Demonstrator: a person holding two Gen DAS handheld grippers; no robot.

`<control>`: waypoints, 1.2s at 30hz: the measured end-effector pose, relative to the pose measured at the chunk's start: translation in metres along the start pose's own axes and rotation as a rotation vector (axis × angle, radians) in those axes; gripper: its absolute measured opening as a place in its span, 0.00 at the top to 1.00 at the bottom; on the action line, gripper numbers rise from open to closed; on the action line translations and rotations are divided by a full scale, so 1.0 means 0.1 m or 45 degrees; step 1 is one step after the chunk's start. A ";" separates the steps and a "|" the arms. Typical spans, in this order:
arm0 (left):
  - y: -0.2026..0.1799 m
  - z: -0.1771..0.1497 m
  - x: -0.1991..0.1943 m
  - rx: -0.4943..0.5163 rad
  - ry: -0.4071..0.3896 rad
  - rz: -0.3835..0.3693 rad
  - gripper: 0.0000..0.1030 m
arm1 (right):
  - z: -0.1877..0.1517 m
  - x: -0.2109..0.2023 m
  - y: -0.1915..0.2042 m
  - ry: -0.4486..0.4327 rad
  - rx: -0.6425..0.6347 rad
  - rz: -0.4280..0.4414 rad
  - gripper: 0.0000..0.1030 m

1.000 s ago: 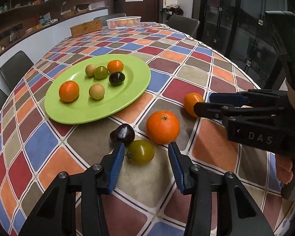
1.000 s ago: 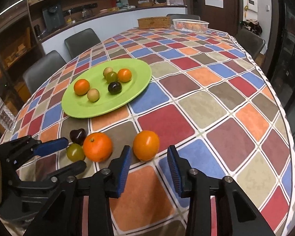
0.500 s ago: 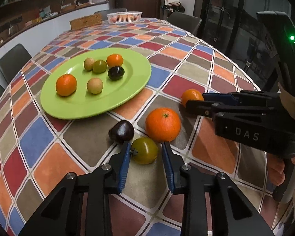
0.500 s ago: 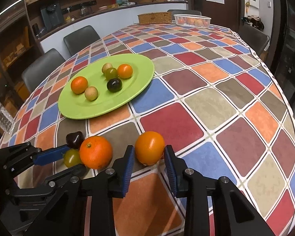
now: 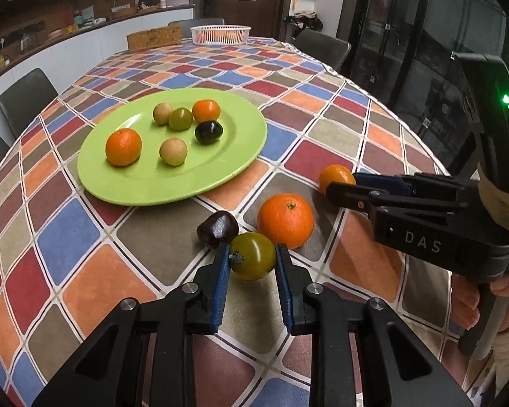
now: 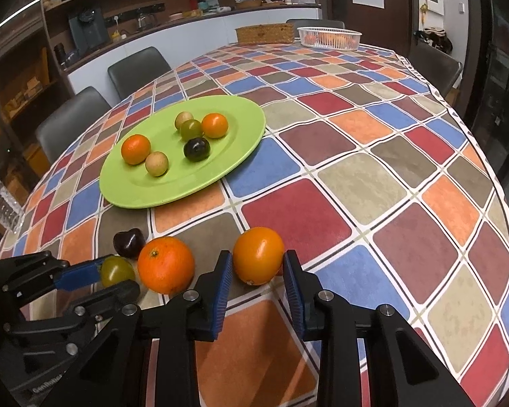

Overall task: Organize fruits
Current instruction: 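Grasp a yellow-green tomato with the left gripper while the right gripper grasps an orange, then carry the tomato onto the green plate and release while the right gripper places the orange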

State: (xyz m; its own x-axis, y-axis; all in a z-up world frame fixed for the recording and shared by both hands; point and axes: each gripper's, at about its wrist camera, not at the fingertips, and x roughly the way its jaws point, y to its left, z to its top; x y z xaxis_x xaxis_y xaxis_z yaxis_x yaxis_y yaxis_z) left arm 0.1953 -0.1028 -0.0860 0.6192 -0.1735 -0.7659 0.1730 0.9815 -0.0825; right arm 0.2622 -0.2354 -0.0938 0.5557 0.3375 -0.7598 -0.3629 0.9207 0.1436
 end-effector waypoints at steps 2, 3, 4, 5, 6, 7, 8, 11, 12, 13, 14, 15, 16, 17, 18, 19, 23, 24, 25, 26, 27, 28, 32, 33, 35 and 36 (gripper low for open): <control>-0.01 0.01 -0.03 0.003 -0.011 -0.002 0.75 | -0.01 -0.05 0.00 -0.015 0.012 -0.001 0.69; -0.01 0.02 -0.07 0.006 -0.021 -0.006 0.75 | -0.02 -0.08 0.00 -0.021 0.011 -0.003 0.69; -0.02 0.02 -0.09 0.009 -0.029 -0.006 0.75 | -0.02 -0.12 0.01 -0.032 0.010 -0.007 0.69; -0.03 0.02 -0.12 0.014 -0.042 -0.008 0.75 | -0.03 -0.14 0.02 -0.038 0.010 -0.008 0.69; -0.03 0.02 -0.14 0.017 -0.049 -0.009 0.75 | -0.03 -0.18 0.03 -0.047 0.009 -0.007 0.69; -0.04 0.03 -0.17 0.021 -0.060 -0.013 0.75 | -0.03 -0.21 0.04 -0.055 0.009 -0.007 0.69; -0.04 0.03 -0.20 0.025 -0.070 -0.020 0.75 | -0.03 -0.24 0.05 -0.062 0.009 -0.007 0.69; -0.04 0.03 -0.29 0.030 -0.096 -0.030 0.75 | -0.04 -0.35 0.10 -0.091 0.001 -0.011 0.69; -0.04 0.04 -0.32 0.027 -0.105 -0.036 0.75 | -0.05 -0.38 0.12 -0.098 0.000 -0.009 0.69; -0.03 0.04 -0.35 0.024 -0.112 -0.042 0.75 | -0.05 -0.42 0.14 -0.109 -0.001 -0.007 0.69; -0.02 0.05 -0.39 0.022 -0.124 -0.048 0.75 | -0.04 -0.45 0.15 -0.116 -0.002 -0.005 0.69; -0.02 0.05 -0.42 0.021 -0.133 -0.049 0.75 | -0.04 -0.50 0.18 -0.130 -0.005 -0.003 0.69; -0.01 0.06 -0.47 0.021 -0.148 -0.051 0.75 | -0.03 -0.55 0.21 -0.147 -0.007 -0.003 0.69; 0.00 0.07 -0.52 0.025 -0.164 -0.053 0.75 | -0.03 -0.58 0.22 -0.157 -0.009 -0.002 0.69; 0.00 0.08 -0.55 0.027 -0.174 -0.052 0.75 | -0.02 -0.63 0.25 -0.174 -0.012 0.000 0.69; 0.01 0.10 -0.59 0.032 -0.191 -0.053 0.75 | -0.01 -0.67 0.27 -0.186 -0.013 0.002 0.69; 0.05 0.17 -0.74 0.046 -0.246 -0.058 0.75 | 0.08 -0.81 0.38 -0.241 -0.017 0.023 0.69; 0.07 0.19 -0.78 0.049 -0.262 -0.058 0.75 | 0.10 -0.83 0.40 -0.249 -0.019 0.027 0.69; 0.09 0.21 -0.80 0.049 -0.273 -0.060 0.75 | 0.13 -0.85 0.43 -0.259 -0.024 0.034 0.69; 0.12 0.24 -0.83 0.049 -0.283 -0.063 0.75 | 0.16 -0.86 0.46 -0.266 -0.026 0.036 0.69; 0.14 0.25 -0.84 0.049 -0.289 -0.063 0.75 | 0.18 -0.87 0.48 -0.272 -0.029 0.037 0.69; 0.17 0.28 -0.86 0.049 -0.301 -0.063 0.75 | 0.20 -0.88 0.51 -0.276 -0.033 0.040 0.69; 0.32 0.37 -0.89 0.044 -0.325 -0.058 0.75 | 0.33 -0.85 0.63 -0.287 -0.036 0.054 0.69; 0.37 0.40 -0.89 0.043 -0.327 -0.056 0.75 | 0.35 -0.84 0.65 -0.288 -0.034 0.058 0.69; 0.46 0.44 -0.88 0.043 -0.334 -0.048 0.75 | 0.41 -0.78 0.71 -0.284 -0.029 0.067 0.69; 0.49 0.45 -0.88 0.043 -0.336 -0.045 0.75 | 0.44 -0.77 0.74 -0.283 -0.027 0.069 0.69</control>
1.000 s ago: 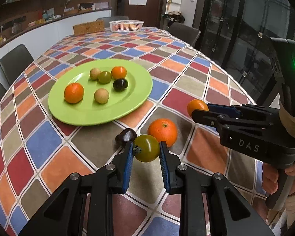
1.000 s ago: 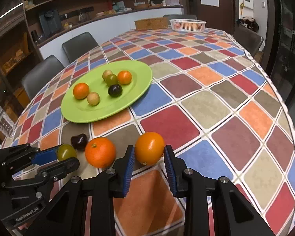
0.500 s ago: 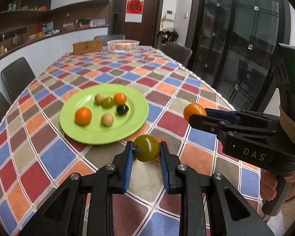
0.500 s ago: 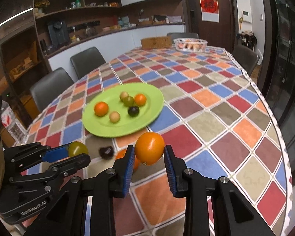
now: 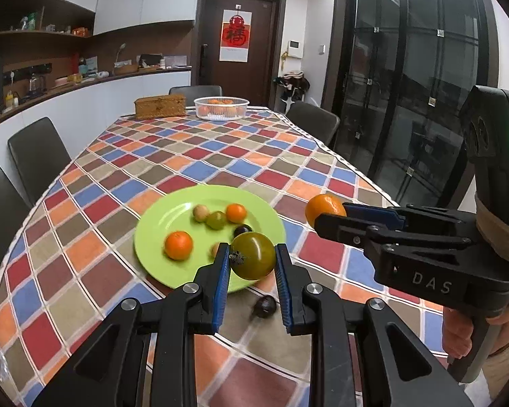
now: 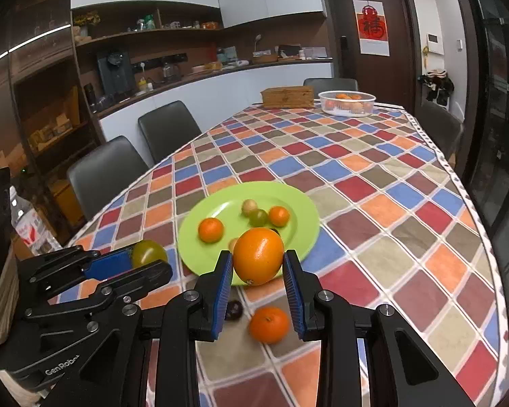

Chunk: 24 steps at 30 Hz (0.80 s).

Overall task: Organize fruits
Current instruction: 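Carry the tomato onto the green plate and release while the right gripper places the orange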

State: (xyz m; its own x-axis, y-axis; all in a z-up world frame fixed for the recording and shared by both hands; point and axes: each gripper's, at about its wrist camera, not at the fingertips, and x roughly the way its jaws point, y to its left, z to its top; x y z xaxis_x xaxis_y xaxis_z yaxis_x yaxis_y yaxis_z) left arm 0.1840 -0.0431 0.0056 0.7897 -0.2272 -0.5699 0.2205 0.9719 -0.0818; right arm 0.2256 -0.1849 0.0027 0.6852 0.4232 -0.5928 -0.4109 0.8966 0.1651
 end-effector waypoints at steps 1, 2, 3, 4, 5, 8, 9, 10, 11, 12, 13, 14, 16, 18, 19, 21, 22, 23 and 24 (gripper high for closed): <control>0.06 0.02 0.02 0.000 -0.001 0.005 0.75 | 0.02 0.03 0.02 0.001 -0.001 0.004 0.69; 0.10 0.03 0.03 0.001 -0.001 0.005 0.75 | 0.04 0.06 0.05 0.003 -0.003 0.005 0.69; 0.15 0.05 0.05 0.002 0.000 0.007 0.75 | 0.08 0.10 0.08 0.005 -0.004 0.004 0.69; 0.20 0.07 0.07 0.004 0.002 0.011 0.75 | 0.09 0.12 0.10 0.008 -0.005 0.007 0.69; 0.24 0.09 0.08 0.006 0.005 0.011 0.75 | 0.12 0.18 0.14 0.014 -0.008 0.013 0.69; 0.36 0.14 0.17 0.019 0.012 0.008 0.75 | 0.20 0.30 0.20 0.025 -0.014 0.015 0.69; 0.39 0.15 0.19 0.023 0.013 0.008 0.75 | 0.22 0.34 0.21 0.030 -0.010 0.018 0.69; 0.43 0.17 0.23 0.031 0.019 0.009 0.75 | 0.24 0.38 0.22 0.035 -0.006 0.024 0.69; 0.46 0.18 0.26 0.034 0.022 0.009 0.75 | 0.27 0.45 0.22 0.046 0.000 0.029 0.69; 0.50 0.20 0.30 0.037 0.027 0.005 0.75 | 0.29 0.51 0.22 0.056 0.007 0.029 0.69; 0.53 0.21 0.33 0.036 0.033 0.001 0.75 | 0.30 0.54 0.22 0.062 0.010 0.031 0.69; 0.56 0.22 0.37 0.034 0.039 -0.006 0.75 | 0.32 0.62 0.21 0.076 0.018 0.035 0.69; 0.62 0.25 0.48 0.036 0.057 -0.021 0.75 | 0.34 0.71 0.21 0.097 0.027 0.037 0.69; 0.69 0.27 0.60 0.036 0.079 -0.035 0.75 | 0.35 0.85 0.20 0.129 0.031 0.029 0.69; 0.72 0.27 0.66 0.032 0.091 -0.040 0.75 | 0.36 0.90 0.20 0.143 0.030 0.025 0.69; 0.78 0.28 0.75 0.021 0.114 -0.047 0.75 | 0.36 1.00 0.19 0.167 0.029 0.017 0.69; 0.81 0.29 0.83 0.014 0.130 -0.053 0.75 | 0.36 1.06 0.18 0.182 0.030 0.012 0.69; 0.83 0.29 0.87 0.011 0.138 -0.053 0.75 | 0.37 1.10 0.16 0.192 0.032 0.009 0.69; 0.85 0.30 0.93 0.011 0.148 -0.049 0.75 | 0.37 1.16 0.15 0.207 0.037 0.004 0.69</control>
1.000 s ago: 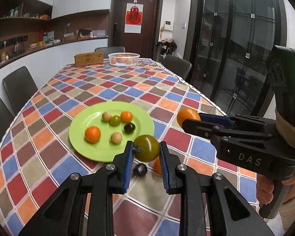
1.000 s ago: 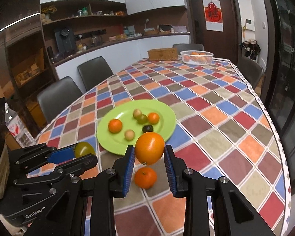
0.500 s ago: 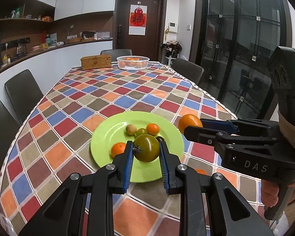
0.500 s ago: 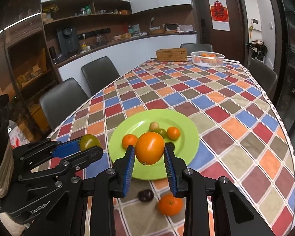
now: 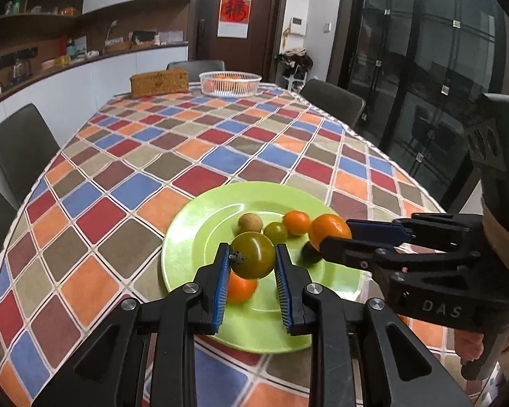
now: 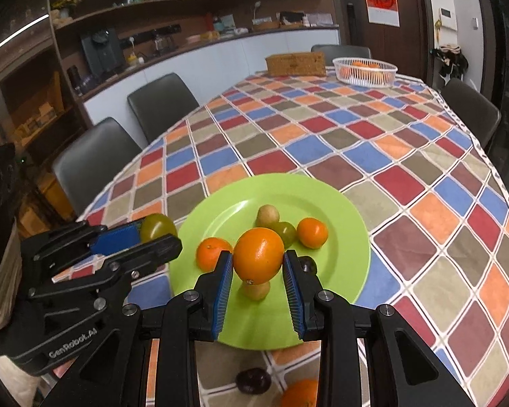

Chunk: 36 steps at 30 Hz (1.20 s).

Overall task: Organize fruits
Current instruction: 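Carry the tomato onto the green plate and release while the right gripper places the orange, then withdraw both grippers from the plate toward the dark plum and large orange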

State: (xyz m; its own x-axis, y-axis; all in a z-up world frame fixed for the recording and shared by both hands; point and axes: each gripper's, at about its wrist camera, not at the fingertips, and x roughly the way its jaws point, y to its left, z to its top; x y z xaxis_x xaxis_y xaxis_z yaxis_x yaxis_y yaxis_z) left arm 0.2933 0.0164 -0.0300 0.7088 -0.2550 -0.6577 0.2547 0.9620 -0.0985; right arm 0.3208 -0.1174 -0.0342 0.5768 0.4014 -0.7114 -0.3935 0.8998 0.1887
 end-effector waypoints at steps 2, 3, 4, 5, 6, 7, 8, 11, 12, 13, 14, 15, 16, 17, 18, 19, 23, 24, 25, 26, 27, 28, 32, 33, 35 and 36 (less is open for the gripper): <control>0.05 0.02 0.11 0.002 0.022 0.001 0.75 | 0.01 0.07 -0.02 0.016 0.009 -0.008 0.69; 0.07 0.03 0.18 0.006 0.039 0.003 0.75 | 0.02 0.13 -0.04 0.029 0.014 -0.015 0.69; 0.09 0.03 0.22 0.009 0.049 0.006 0.75 | 0.02 0.15 -0.04 0.035 0.017 -0.018 0.69; 0.10 0.04 0.26 0.010 0.061 0.005 0.75 | 0.03 0.20 -0.05 0.044 0.020 -0.022 0.69; 0.12 0.04 0.32 0.006 0.077 0.001 0.75 | 0.03 0.22 -0.06 0.050 0.021 -0.025 0.69; 0.13 0.04 0.36 0.005 0.088 -0.001 0.75 | 0.03 0.24 -0.06 0.054 0.022 -0.029 0.69; 0.14 0.04 0.38 0.006 0.096 -0.002 0.75 | 0.03 0.27 -0.07 0.060 0.024 -0.032 0.69; 0.15 0.04 0.47 -0.002 0.127 -0.009 0.74 | 0.02 0.35 -0.08 0.079 0.034 -0.032 0.69; 0.15 0.04 0.49 0.000 0.136 -0.011 0.74 | 0.02 0.36 -0.08 0.084 0.034 -0.031 0.69; 0.15 0.04 0.50 0.004 0.139 -0.008 0.74 | 0.02 0.38 -0.09 0.088 0.037 -0.030 0.69; 0.14 0.03 0.50 0.010 0.137 -0.005 0.73 | 0.02 0.38 -0.09 0.087 0.040 -0.029 0.69; 0.14 0.03 0.49 0.016 0.134 -0.002 0.73 | 0.02 0.38 -0.09 0.085 0.041 -0.033 0.69; 0.14 0.03 0.48 0.020 0.131 0.004 0.73 | 0.01 0.39 -0.09 0.085 0.041 -0.038 0.69; 0.14 0.03 0.48 0.022 0.130 0.007 0.72 | 0.01 0.38 -0.10 0.081 0.041 -0.043 0.68; 0.13 0.02 0.47 0.024 0.128 0.010 0.72 | 0.00 0.37 -0.11 0.077 0.049 -0.036 0.66; 0.13 0.01 0.45 0.023 0.125 0.015 0.72 | 0.00 0.36 -0.11 0.076 0.056 -0.036 0.65; 0.10 0.00 0.35 0.032 0.105 0.033 0.71 | -0.02 0.25 -0.09 0.048 0.044 -0.053 0.65; 0.09 0.00 0.31 0.036 0.098 0.040 0.69 | -0.03 0.22 -0.08 0.039 0.040 -0.055 0.65; 0.07 0.00 0.26 0.040 0.090 0.040 0.69 | -0.04 0.18 -0.07 0.030 0.034 -0.055 0.65; 0.06 0.00 0.22 0.043 0.083 0.039 0.69 | -0.04 0.15 -0.06 0.025 0.029 -0.055 0.65; 0.04 0.00 0.17 0.046 0.076 0.042 0.69 | -0.05 0.10 -0.05 0.013 0.022 -0.055 0.65; 0.02 0.01 0.11 0.049 0.062 0.046 0.69 | -0.05 0.06 -0.03 0.002 0.016 -0.054 0.65; -0.06 0.02 -0.12 0.053 0.012 0.044 0.66 | -0.08 -0.15 0.02 -0.046 -0.005 -0.052 0.65; -0.09 0.02 -0.20 0.064 -0.008 0.044 0.65 | -0.09 -0.23 0.03 -0.061 -0.006 -0.052 0.65; -0.15 0.03 -0.33 0.075 -0.040 0.044 0.63 | -0.11 -0.34 0.05 -0.083 -0.003 -0.055 0.62; -0.19 0.02 -0.38 0.083 -0.052 0.041 0.62 | -0.12 -0.39 0.05 -0.094 0.001 -0.057 0.57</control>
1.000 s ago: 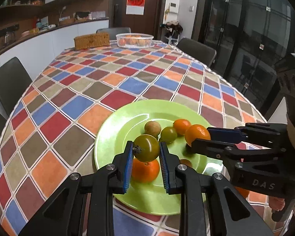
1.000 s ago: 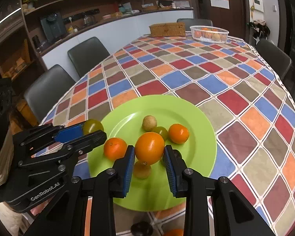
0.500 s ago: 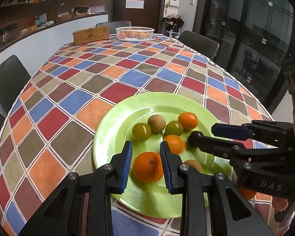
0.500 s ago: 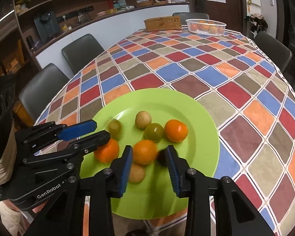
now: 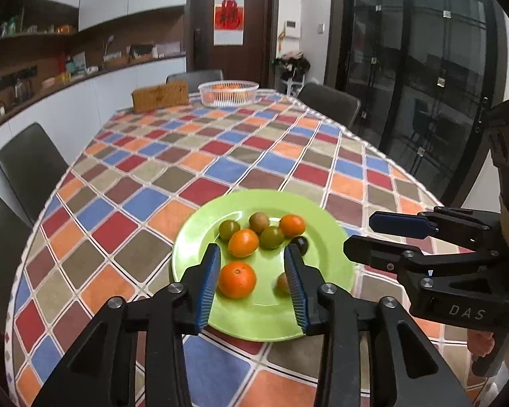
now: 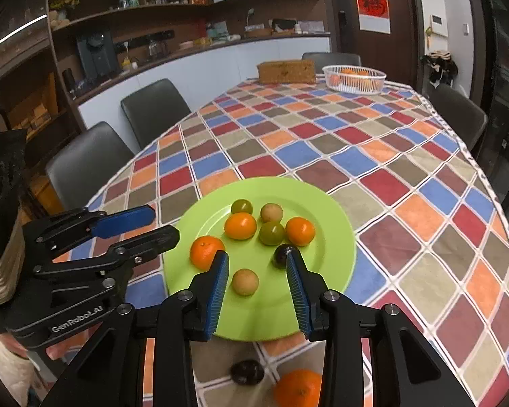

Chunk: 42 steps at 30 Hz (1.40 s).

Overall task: Organize fruits
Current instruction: 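Withdraw both grippers from the plate toward the dark plum and large orange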

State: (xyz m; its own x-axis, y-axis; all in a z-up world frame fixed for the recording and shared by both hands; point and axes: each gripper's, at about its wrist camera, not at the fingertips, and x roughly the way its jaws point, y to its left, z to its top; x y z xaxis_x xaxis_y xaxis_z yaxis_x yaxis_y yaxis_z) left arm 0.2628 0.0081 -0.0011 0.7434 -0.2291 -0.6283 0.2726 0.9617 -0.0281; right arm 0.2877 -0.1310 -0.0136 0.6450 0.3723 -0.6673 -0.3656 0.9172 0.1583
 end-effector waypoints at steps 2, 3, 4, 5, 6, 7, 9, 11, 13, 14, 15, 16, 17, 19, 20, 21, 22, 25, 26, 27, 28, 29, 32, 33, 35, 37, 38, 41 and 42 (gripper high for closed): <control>-0.05 0.00 -0.10 0.013 -0.023 -0.002 0.59 | -0.02 -0.11 -0.01 -0.028 0.002 -0.011 0.54; -0.10 -0.01 -0.17 0.027 -0.039 0.006 0.56 | -0.03 -0.18 0.00 -0.041 -0.003 -0.020 0.54; -0.13 -0.02 -0.22 0.036 -0.051 0.013 0.54 | -0.04 -0.23 -0.01 -0.050 -0.005 -0.026 0.54; -0.16 -0.03 -0.26 0.042 -0.060 0.016 0.53 | -0.06 -0.28 -0.01 -0.060 -0.006 -0.032 0.54; -0.19 -0.04 -0.29 0.047 -0.065 0.017 0.51 | -0.08 -0.34 -0.02 -0.070 -0.006 -0.037 0.51; -0.23 -0.07 -0.33 0.055 -0.068 0.013 0.48 | -0.10 -0.40 -0.02 -0.081 -0.008 -0.045 0.48; -0.29 -0.11 -0.37 0.064 -0.069 0.005 0.44 | -0.15 -0.48 -0.02 -0.096 -0.018 -0.065 0.44; -0.37 -0.17 -0.39 0.087 -0.065 0.009 0.43 | -0.21 -0.56 -0.03 -0.095 -0.041 -0.080 0.44; -0.44 -0.25 -0.41 0.118 -0.056 0.001 0.41 | -0.28 -0.61 -0.04 -0.091 -0.056 -0.093 0.44; -0.47 -0.27 -0.41 0.127 -0.053 -0.003 0.40 | -0.30 -0.62 -0.05 -0.089 -0.061 -0.097 0.44; -0.51 -0.30 -0.41 0.145 -0.052 -0.008 0.39 | -0.34 -0.63 -0.06 -0.084 -0.070 -0.103 0.44; -0.54 -0.32 -0.42 0.157 -0.053 -0.010 0.38 | -0.37 -0.64 -0.07 -0.076 -0.079 -0.109 0.44; -0.56 -0.35 -0.42 0.170 -0.055 -0.012 0.38 | -0.41 -0.65 -0.08 -0.067 -0.086 -0.113 0.44; -0.62 -0.39 -0.43 0.207 -0.060 -0.022 0.36 | -0.47 -0.64 -0.10 -0.047 -0.101 -0.118 0.44; -0.64 -0.41 -0.42 0.220 -0.060 -0.027 0.35 | -0.50 -0.64 -0.10 -0.040 -0.107 -0.121 0.44; -0.66 -0.43 -0.41 0.239 -0.058 -0.034 0.35 | -0.53 -0.64 -0.11 -0.027 -0.119 -0.124 0.44; -0.68 -0.46 -0.40 0.254 -0.055 -0.040 0.35 | -0.56 -0.63 -0.11 -0.018 -0.128 -0.127 0.44; -0.73 -0.53 -0.35 0.296 -0.035 -0.055 0.35 | -0.65 -0.60 -0.11 0.019 -0.157 -0.129 0.44; -0.74 -0.54 -0.33 0.307 -0.029 -0.061 0.35 | -0.68 -0.58 -0.11 0.035 -0.169 -0.128 0.44; -0.75 -0.57 -0.31 0.319 -0.021 -0.071 0.35 | -0.70 -0.56 -0.11 0.047 -0.177 -0.125 0.44; -0.76 -0.59 -0.28 0.331 -0.010 -0.081 0.35 | -0.72 -0.54 -0.11 0.059 -0.185 -0.120 0.44; -0.76 -0.60 -0.25 0.340 0.001 -0.092 0.35 | -0.74 -0.53 -0.11 0.074 -0.195 -0.117 0.44; -0.79 -0.64 -0.19 0.360 0.019 -0.120 0.35 | -0.80 -0.45 -0.10 0.114 -0.226 -0.108 0.44; -0.80 -0.65 -0.15 0.370 0.028 -0.133 0.35 | -0.81 -0.42 -0.10 0.128 -0.232 -0.103 0.44; -0.81 -0.67 -0.09 0.384 0.045 -0.153 0.35 | -0.84 -0.37 -0.12 0.155 -0.237 -0.091 0.44; -0.83 -0.69 -0.03 0.400 0.060 -0.174 0.35 | -0.85 -0.32 -0.14 0.175 -0.237 -0.085 0.44; -0.83 -0.70 -0.01 0.408 0.067 -0.180 0.35 | -0.87 -0.29 -0.15 0.190 -0.237 -0.078 0.44; -0.85 -0.73 0.08 0.435 0.091 -0.202 0.35 | -0.88 -0.21 -0.17 0.217 -0.244 -0.068 0.45; -0.85 -0.73 0.12 0.444 0.098 -0.210 0.35 | -0.89 -0.19 -0.18 0.222 -0.249 -0.072 0.45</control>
State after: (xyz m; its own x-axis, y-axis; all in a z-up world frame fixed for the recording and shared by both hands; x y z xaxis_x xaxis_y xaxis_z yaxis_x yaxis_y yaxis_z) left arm 0.2039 -0.0656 -0.0634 0.6276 -0.3518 -0.6945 0.5858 0.8010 0.1235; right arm 0.2224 -0.1670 -0.0683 0.5489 0.2755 -0.7892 -0.4659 0.8847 -0.0152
